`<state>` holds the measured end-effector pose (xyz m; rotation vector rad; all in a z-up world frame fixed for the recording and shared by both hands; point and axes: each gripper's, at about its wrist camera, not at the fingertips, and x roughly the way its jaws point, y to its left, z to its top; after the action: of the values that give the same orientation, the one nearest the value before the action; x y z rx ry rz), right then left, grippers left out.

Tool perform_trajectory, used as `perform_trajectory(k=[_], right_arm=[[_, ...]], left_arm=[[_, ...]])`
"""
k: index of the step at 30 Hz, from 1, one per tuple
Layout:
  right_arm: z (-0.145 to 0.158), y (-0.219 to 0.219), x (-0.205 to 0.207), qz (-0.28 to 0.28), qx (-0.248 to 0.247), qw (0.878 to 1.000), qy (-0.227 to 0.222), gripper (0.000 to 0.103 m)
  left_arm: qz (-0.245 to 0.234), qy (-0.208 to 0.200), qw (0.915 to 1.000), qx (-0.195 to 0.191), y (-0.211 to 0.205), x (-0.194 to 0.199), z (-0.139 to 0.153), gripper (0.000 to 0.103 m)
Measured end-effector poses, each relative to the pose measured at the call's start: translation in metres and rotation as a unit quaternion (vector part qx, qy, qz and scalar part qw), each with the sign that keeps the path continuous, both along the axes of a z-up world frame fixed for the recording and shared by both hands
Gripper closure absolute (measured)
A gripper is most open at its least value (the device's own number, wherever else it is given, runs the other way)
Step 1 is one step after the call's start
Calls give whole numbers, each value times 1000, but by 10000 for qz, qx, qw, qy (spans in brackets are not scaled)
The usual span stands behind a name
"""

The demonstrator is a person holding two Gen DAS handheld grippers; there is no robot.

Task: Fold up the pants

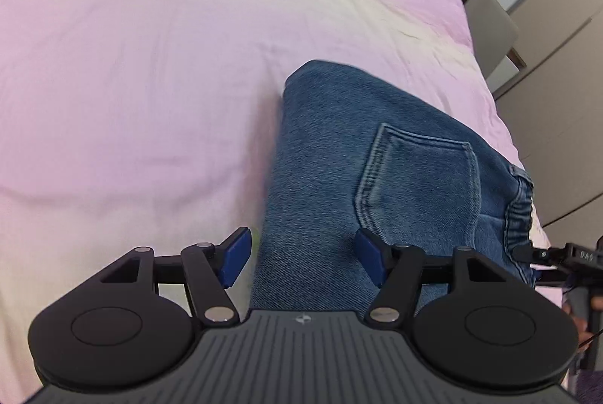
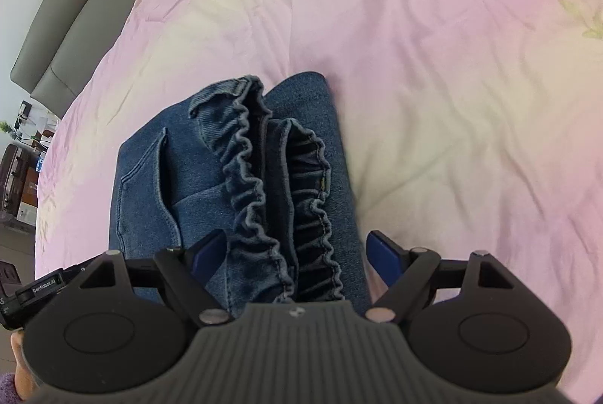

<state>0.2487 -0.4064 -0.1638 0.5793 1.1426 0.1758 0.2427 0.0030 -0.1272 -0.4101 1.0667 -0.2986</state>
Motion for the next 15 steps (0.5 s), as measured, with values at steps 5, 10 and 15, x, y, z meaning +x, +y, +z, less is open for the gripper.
perform_trajectory(k=[5,10,15], right_arm=[[-35,-12,12,-178,864,9959,210,27],[-54,-15,16,-282,1258,9915,198,29],[-42,-5,14,-257,987,9946,172,41]], left_arm=[[171,269,9985,-452,6,10,-20,20],[247,359,9963,-741,9,18,-33,17],[322,443,9939,-962,3,21,-34,32]])
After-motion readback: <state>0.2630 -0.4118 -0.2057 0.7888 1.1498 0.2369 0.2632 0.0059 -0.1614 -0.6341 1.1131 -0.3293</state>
